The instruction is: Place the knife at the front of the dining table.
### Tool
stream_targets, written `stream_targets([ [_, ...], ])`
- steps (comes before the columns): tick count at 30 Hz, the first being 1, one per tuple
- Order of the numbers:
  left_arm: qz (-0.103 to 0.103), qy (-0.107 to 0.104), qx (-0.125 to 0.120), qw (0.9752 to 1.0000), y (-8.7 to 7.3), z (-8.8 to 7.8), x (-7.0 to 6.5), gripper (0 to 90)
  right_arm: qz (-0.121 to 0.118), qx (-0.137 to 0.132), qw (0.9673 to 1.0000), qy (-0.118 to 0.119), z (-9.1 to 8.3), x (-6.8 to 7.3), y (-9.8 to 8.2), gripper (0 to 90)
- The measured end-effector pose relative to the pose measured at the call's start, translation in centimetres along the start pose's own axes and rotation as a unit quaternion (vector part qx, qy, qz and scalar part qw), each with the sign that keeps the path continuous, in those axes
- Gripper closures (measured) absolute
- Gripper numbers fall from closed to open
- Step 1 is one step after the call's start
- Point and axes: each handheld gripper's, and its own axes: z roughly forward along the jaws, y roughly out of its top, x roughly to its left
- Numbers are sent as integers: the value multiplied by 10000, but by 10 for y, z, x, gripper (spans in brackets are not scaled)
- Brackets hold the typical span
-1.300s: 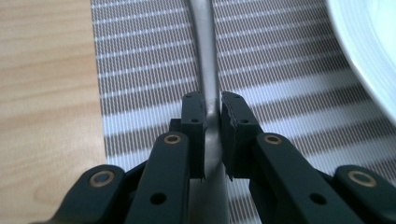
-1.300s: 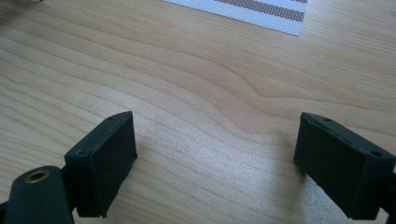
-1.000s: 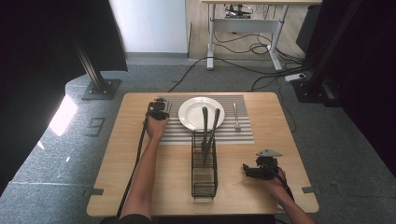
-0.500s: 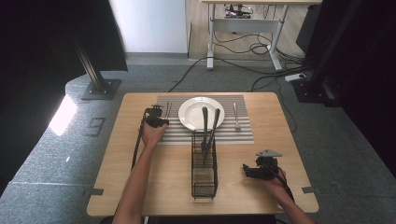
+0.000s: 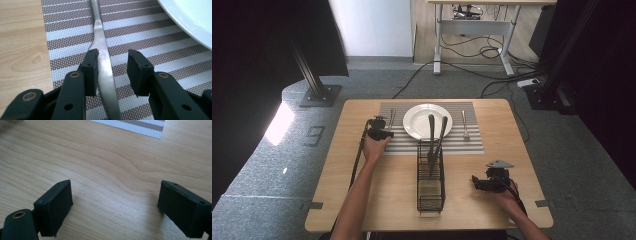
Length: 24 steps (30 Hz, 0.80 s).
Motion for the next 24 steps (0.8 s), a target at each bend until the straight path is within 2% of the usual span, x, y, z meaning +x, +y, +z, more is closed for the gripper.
stream_targets([
  [5,-31,-26,-40,10000,-1,0,1,609,-9,-1,10000,12,0,0,0,125],
  [8,-21,-30,-51,10000,-1,-1,2,577,-7,-5,10000,10,0,0,0,125],
  [12,141,84,-253,9995,-1,-8,-1,461,-8,-1,10000,8,0,0,0,125],
  [14,187,145,-340,9991,-2,-12,-3,370,-6,0,10000,7,0,0,0,126],
  [16,219,98,-436,9988,-3,-17,-6,317,-6,-1,10000,2,0,0,0,126],
  [19,198,-75,-637,9977,-5,-25,-7,304,-4,-3,10000,0,0,0,0,126],
  [24,176,-176,-691,9973,-6,-31,-6,300,-1,-3,10000,-3,0,0,0,125],
])
